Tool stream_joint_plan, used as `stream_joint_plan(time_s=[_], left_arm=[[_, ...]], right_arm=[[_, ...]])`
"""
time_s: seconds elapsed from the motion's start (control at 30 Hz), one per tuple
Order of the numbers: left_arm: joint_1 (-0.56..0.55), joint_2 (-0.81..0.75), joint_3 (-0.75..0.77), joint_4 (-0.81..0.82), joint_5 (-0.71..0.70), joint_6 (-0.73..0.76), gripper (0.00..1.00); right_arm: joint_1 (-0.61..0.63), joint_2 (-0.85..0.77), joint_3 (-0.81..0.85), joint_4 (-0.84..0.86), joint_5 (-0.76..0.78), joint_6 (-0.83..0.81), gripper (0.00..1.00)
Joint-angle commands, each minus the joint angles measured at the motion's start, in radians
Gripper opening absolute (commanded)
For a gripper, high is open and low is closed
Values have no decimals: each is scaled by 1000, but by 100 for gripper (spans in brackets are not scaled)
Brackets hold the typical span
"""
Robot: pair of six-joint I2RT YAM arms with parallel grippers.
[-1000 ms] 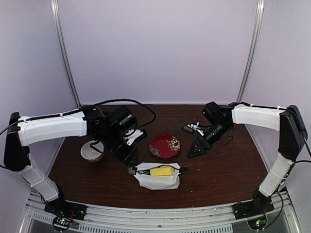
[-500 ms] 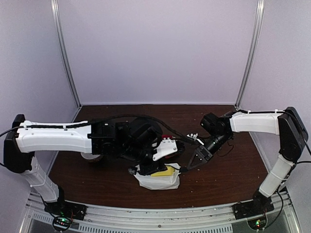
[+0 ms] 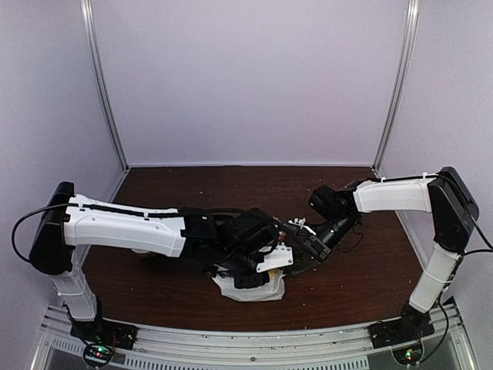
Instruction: Sort the hair-cutting tools
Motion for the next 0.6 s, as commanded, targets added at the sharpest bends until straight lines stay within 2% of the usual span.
stream_joint_plan(time_s=[0.0, 0.23, 0.4, 0.47, 0.57], left_arm=[[-4, 27, 31, 34, -42, 23, 36], [-4, 81, 53, 19, -174, 16, 21], [-4, 103, 52, 56, -185, 1, 22], [-5, 119, 60, 53, -192, -9, 18], [-5, 133, 63, 51, -211, -32, 8]], right_arm=[[5, 27, 41, -18, -25, -17, 24], [11, 24, 61, -63, -51, -72, 11], [16, 2, 52, -58, -37, -76, 5], [16, -3, 52, -62, -32, -80, 0], [16, -20, 59, -82, -23, -101, 0]])
